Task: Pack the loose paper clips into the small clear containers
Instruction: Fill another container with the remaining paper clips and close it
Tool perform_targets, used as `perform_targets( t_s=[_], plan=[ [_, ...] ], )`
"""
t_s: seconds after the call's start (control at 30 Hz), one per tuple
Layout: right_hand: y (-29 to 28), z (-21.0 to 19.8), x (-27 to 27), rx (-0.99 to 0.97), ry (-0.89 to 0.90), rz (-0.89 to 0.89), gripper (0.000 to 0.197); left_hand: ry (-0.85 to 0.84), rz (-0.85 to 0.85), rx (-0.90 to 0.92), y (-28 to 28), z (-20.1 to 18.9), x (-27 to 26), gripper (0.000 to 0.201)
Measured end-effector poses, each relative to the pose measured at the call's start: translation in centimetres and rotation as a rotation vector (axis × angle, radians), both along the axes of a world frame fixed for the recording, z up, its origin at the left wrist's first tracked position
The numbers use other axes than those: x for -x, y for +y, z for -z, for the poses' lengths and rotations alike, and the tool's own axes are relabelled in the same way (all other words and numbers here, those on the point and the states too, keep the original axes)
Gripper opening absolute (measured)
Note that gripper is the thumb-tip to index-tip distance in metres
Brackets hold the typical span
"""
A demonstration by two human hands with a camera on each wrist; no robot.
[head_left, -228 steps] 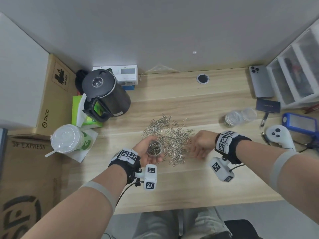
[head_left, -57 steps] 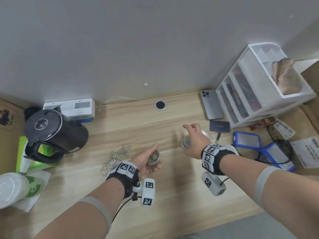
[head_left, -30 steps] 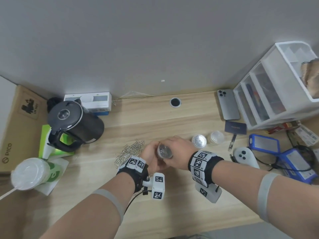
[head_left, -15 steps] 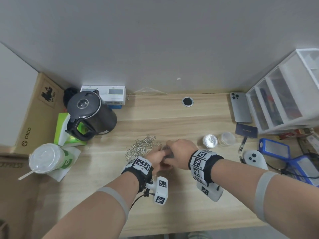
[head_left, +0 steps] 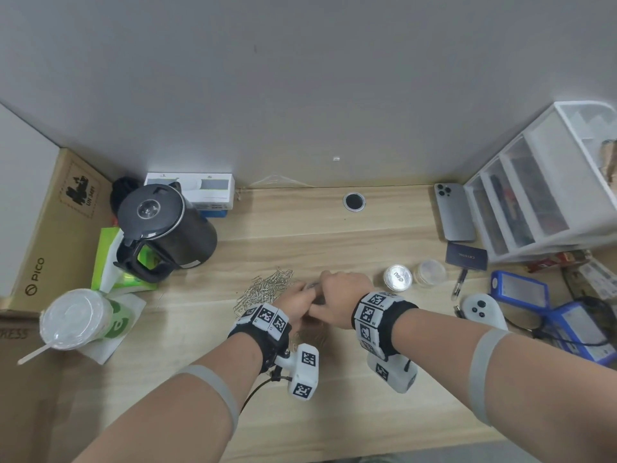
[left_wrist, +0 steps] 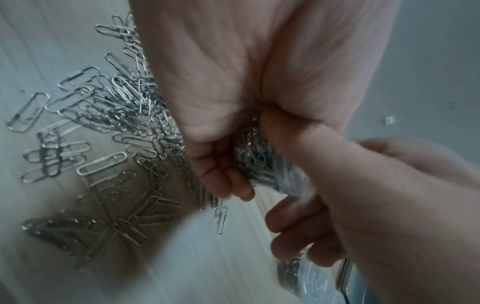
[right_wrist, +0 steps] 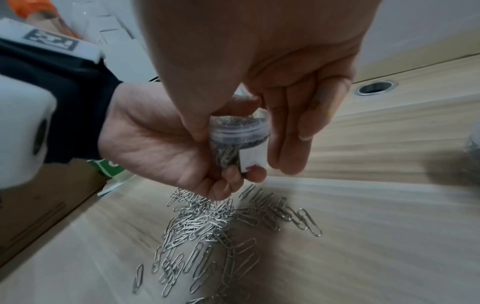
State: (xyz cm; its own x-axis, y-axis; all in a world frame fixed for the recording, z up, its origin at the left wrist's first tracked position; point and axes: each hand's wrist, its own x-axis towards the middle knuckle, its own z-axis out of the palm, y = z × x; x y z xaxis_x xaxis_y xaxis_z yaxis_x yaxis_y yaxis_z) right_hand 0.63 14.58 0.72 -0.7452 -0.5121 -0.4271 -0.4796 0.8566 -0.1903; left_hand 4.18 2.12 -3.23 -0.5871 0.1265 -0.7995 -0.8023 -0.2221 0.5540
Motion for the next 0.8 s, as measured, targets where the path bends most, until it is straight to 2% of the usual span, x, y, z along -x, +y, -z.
perform_targets(
  t_s=[0.07,0.2,0.3,0.4,0.53,0.67,0.73,0.8],
  plan=[
    [0.3,0.0,0.5,0.027,0.002,0.05,0.048,0.024,-0.032,0.003,0.5,0.2,0.5,0.021],
    [1.9,0.8,3.0,0.051,-0.049,0.22,0.043,-0.031,-0.022,-0.074,1.0,0.3,1.5,0.059],
    [4.4,2.0,6.0,0.006,-0.012,0.321,0.05,-0.137,-0.056,-0.029,0.0,0.4,2.1,0.049],
    [6.3,3.2,8.4,-0.136,-0.013,0.375,0.051,-0.146,-0.057,0.045,-1.2,1.3,2.6,0.046],
    [8.0,4.3,9.7,-0.224,-0.05,0.384,0.053,-0.165,-0.062,0.09,-1.1,1.7,3.5,0.045],
    [9.3,4.5,9.6,-0.162,-0.021,0.373,0.058,-0.175,-0.045,0.103,0.2,1.9,5.0,0.046],
    [10.5,3.8,10.4,-0.066,0.009,0.428,0.057,-0.178,-0.035,0.101,1.2,1.7,5.8,0.045],
    [12.4,3.1,11.6,-0.054,-0.019,0.495,0.051,-0.18,-0.033,0.098,2.1,1.6,6.5,0.043]
  ],
)
